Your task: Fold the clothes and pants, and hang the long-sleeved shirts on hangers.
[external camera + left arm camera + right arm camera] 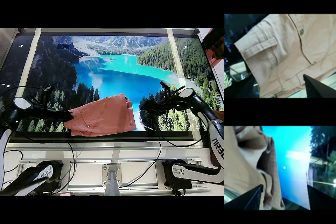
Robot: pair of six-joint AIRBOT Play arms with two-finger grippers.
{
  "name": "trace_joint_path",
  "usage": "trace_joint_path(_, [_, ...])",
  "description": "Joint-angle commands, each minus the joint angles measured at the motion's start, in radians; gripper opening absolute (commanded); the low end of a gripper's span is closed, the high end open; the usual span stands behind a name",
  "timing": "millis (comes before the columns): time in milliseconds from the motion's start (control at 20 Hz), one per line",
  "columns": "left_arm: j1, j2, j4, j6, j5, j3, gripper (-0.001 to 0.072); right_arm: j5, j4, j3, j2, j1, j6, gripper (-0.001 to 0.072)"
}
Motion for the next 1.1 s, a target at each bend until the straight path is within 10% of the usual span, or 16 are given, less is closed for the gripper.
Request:
trace_joint_path(0, [0.0,-0.001,0.0,0.0,0.026,0.0,0.0698,-0.068,0.093,-0.003,-0.103,0.052,-0.02,0.0631])
trace_joint_path(1050, [0.0,-0.047,-0.003,0.0,0.026,0.0,0.0698,0.011,0.129,0.174,-0.254,0.353,-0.041,0.0593])
